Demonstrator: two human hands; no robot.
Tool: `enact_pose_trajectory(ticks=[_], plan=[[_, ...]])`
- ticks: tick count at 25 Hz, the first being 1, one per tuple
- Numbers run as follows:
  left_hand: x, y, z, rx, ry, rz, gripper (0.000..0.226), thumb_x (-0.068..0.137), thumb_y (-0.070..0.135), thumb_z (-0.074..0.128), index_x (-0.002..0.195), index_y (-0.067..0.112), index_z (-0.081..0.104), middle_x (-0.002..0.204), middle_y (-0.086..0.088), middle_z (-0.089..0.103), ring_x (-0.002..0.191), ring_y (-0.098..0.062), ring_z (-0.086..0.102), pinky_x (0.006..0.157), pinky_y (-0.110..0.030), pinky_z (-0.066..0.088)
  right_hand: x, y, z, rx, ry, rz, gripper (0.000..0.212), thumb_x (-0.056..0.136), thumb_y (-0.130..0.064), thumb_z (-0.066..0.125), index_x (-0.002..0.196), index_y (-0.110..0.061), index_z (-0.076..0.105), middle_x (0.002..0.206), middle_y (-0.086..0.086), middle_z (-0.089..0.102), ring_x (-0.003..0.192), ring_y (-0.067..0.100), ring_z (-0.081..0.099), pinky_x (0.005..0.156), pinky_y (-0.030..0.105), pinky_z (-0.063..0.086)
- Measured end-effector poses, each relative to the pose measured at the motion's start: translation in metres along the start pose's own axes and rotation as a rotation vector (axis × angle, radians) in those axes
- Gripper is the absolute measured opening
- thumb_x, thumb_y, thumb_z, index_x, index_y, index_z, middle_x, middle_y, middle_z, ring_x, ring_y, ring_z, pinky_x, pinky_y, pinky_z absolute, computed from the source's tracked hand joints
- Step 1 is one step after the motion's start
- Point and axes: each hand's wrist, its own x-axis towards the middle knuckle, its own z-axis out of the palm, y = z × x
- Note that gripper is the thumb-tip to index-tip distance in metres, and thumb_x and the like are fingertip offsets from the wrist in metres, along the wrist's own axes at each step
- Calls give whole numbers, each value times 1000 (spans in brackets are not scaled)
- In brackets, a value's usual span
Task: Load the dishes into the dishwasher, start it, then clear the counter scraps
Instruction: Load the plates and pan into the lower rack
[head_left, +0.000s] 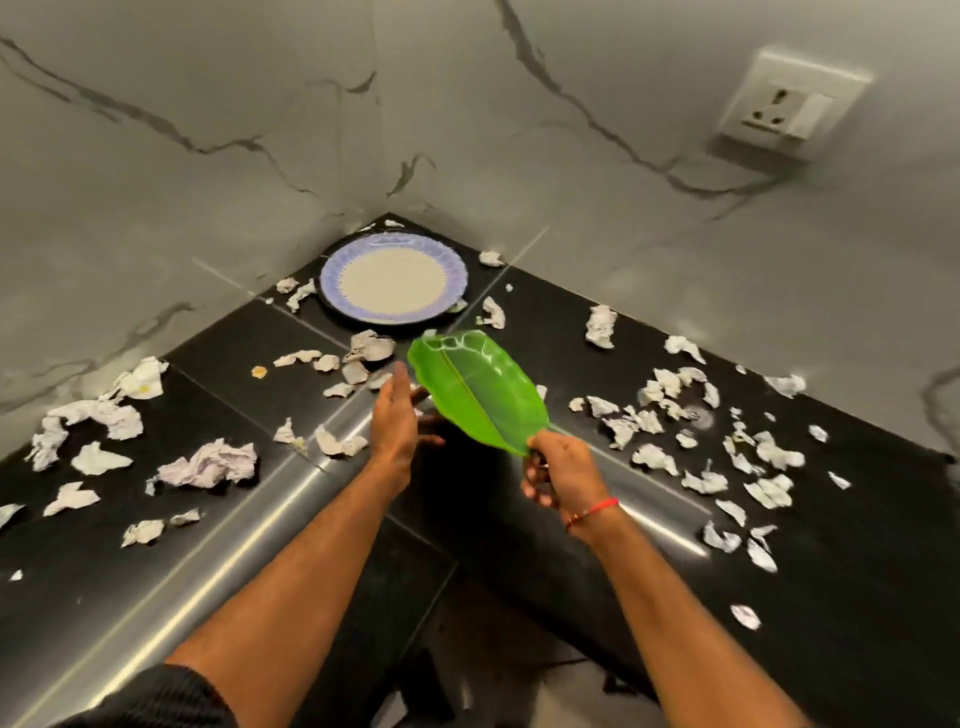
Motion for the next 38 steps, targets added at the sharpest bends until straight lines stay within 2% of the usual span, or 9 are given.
enact_pose_trajectory(ticks=[6, 15, 20, 24, 27, 29, 31, 34, 38], plan=[[-92, -60, 51, 210, -151, -26, 13, 100, 13, 51, 104, 20, 61, 99, -13, 65, 67, -20, 65, 45, -28, 53, -123, 59, -109, 20, 153, -109, 32, 97, -9, 48, 66, -11, 50, 44, 5, 47, 34, 22, 47, 32, 17, 27], [-230, -136, 121, 480, -704, -135, 62, 95, -5, 56, 140, 34, 39, 128, -11, 52, 82, -36, 70, 48, -38, 59, -292, 155, -223, 126, 736, -223, 33, 99, -18, 56, 74, 3, 52, 50, 5, 48, 41, 16, 51, 38, 25, 41], [-269, -168, 147, 612, -995, -129, 38, 96, 0, 60, 114, 32, 49, 111, -21, 62, 79, -33, 69, 51, -43, 61, -374, 201, -219, 69, 1097, -192, 32, 100, -15, 55, 73, 3, 58, 60, 0, 52, 58, 5, 46, 56, 23, 39], [-298, -205, 154, 766, -1064, 83, 10, 96, 14, 67, 100, 19, 59, 100, -14, 71, 84, -26, 64, 57, -32, 52, -435, 245, -198, -8, 1264, -53, 33, 100, -22, 55, 76, 1, 61, 66, 7, 55, 64, 18, 49, 63, 33, 40], [-334, -230, 157, 828, -1242, 168, 19, 92, 6, 70, 106, 18, 65, 80, 2, 72, 72, -8, 67, 52, -11, 48, -479, 278, -178, 85, 1413, 1, 25, 100, -20, 56, 81, -8, 67, 74, 10, 66, 74, 30, 62, 72, 40, 51], [-356, -242, 157, 880, -1391, 227, 32, 91, 2, 69, 116, 22, 66, 76, 4, 73, 62, 11, 64, 57, -4, 46, -500, 293, -171, 132, 1513, 9, 15, 98, -13, 58, 93, -11, 72, 87, 4, 70, 87, 23, 64, 79, 27, 52], [-380, -256, 157, 941, -1476, 229, 34, 91, 1, 69, 122, 17, 67, 80, -4, 75, 59, 11, 63, 62, -8, 50, -520, 306, -171, 139, 1581, 44, 19, 96, -6, 59, 110, -7, 72, 102, 0, 68, 98, 16, 61, 86, 17, 47], [-417, -273, 165, 1042, -1519, 208, 31, 92, 6, 69, 121, 17, 68, 90, -9, 78, 69, -12, 70, 75, -36, 61, -549, 327, -176, 201, 1641, 61, 30, 96, -3, 59, 124, -6, 66, 110, 3, 68, 96, 16, 63, 78, 13, 51], [-472, -304, 187, 1068, -1576, 213, 27, 91, 10, 71, 117, 17, 68, 81, 2, 74, 68, -15, 71, 49, -37, 61, -593, 358, -200, 287, 1688, 83, 28, 95, -5, 60, 123, -6, 67, 114, 12, 70, 105, 29, 66, 90, 46, 56]])
